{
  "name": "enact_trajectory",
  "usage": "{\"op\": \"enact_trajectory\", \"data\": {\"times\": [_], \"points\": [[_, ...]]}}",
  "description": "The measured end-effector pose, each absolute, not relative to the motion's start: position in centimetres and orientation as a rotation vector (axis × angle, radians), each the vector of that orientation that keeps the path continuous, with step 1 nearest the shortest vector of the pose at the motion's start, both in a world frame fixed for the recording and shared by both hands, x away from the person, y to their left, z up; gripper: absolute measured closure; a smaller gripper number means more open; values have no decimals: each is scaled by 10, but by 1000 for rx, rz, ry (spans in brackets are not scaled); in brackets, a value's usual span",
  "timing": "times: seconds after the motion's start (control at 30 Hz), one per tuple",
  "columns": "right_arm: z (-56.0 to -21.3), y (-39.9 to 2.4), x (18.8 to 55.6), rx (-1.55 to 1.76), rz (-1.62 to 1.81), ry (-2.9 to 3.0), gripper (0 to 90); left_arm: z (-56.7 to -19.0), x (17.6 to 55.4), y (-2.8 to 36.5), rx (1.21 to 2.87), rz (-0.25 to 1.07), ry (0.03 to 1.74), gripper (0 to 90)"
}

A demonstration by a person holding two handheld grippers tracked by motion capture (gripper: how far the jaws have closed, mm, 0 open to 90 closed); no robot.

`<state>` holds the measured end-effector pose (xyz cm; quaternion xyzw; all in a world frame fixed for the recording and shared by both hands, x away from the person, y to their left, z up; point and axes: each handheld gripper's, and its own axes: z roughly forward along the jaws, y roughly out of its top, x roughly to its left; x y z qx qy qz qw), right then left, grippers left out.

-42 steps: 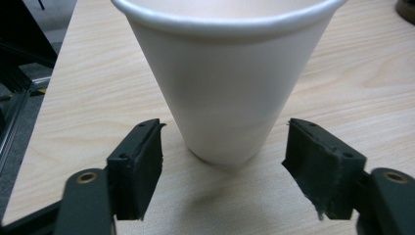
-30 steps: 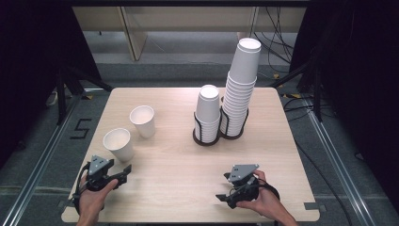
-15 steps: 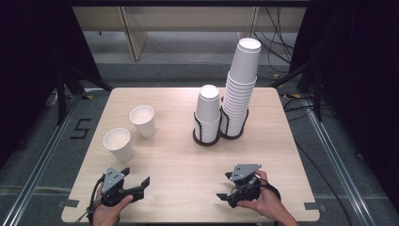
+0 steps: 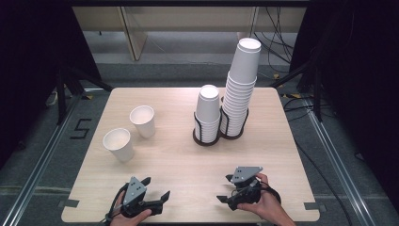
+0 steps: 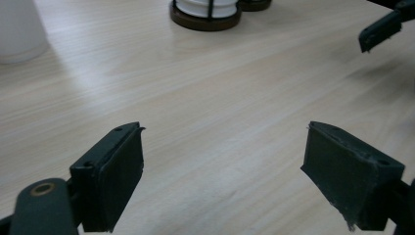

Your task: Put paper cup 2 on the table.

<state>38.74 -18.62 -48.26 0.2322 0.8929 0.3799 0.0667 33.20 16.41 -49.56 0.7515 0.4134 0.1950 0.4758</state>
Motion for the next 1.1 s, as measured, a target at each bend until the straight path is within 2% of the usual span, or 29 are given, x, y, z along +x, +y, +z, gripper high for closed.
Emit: {"op": "enact_trajectory", "data": {"times": [0.33, 0.9, 1.1], "points": [[-485, -192, 378, 725, 1164, 2675, 211, -498, 323, 140, 2006, 470, 845, 146], [-492, -193, 370, 753, 1137, 2697, 195, -501, 328, 145, 2010, 466, 888, 146], [-492, -194, 371, 752, 1134, 2702, 189, -503, 331, 148, 1981, 444, 962, 146]]}}
